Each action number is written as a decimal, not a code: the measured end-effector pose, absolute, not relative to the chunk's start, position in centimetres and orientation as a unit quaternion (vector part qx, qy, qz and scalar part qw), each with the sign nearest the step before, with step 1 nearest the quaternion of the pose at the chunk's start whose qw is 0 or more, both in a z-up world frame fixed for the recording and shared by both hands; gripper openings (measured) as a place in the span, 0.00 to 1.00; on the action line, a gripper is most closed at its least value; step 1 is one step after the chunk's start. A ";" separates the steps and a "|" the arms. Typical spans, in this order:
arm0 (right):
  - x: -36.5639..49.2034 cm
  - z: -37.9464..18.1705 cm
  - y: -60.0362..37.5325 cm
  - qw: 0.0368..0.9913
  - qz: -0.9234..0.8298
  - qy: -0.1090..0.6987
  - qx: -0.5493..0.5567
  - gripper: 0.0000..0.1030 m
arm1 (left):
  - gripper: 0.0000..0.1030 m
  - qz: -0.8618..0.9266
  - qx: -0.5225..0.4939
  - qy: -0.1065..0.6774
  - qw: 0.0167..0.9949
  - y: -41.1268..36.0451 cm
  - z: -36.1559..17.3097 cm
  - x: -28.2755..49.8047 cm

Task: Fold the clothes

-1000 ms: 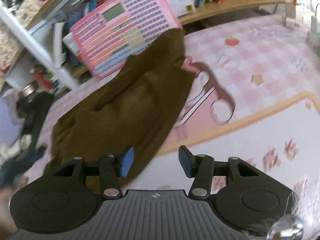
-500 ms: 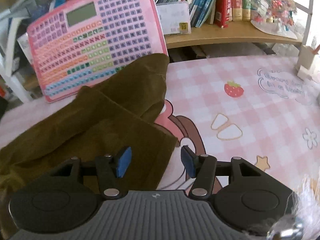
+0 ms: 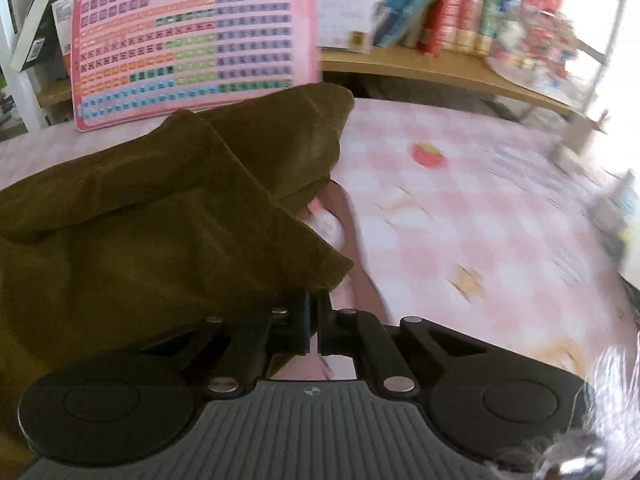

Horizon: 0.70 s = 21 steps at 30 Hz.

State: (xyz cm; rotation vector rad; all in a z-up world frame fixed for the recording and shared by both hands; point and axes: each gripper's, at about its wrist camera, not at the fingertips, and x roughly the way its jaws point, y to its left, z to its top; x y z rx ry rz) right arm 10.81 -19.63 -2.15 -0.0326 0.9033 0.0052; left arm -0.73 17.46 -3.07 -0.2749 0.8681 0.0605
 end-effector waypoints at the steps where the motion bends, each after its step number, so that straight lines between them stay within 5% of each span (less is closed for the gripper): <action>1: 9.4 -2.0 -20.6 0.900 -0.007 0.436 -0.010 0.01 | 0.40 0.025 -0.134 0.418 0.898 17.5 -3.1 -0.8; 13: -5.4 0.1 -26.7 0.889 -0.112 0.432 0.099 0.02 | 0.55 -0.042 -0.121 0.410 0.903 17.5 -3.3 -1.3; 15: -4.5 0.8 -26.4 0.897 -0.099 0.418 0.104 0.16 | 0.55 -0.047 -0.119 0.409 0.904 17.6 -3.3 -1.5; 17: -2.7 1.0 -26.0 0.900 -0.082 0.414 0.109 0.46 | 0.55 -0.047 -0.121 0.407 0.904 17.6 -3.3 -1.7; 21: 1.4 0.8 -25.0 0.901 -0.054 0.414 0.120 0.45 | 0.56 -0.042 -0.117 0.410 0.904 17.2 -3.2 -2.0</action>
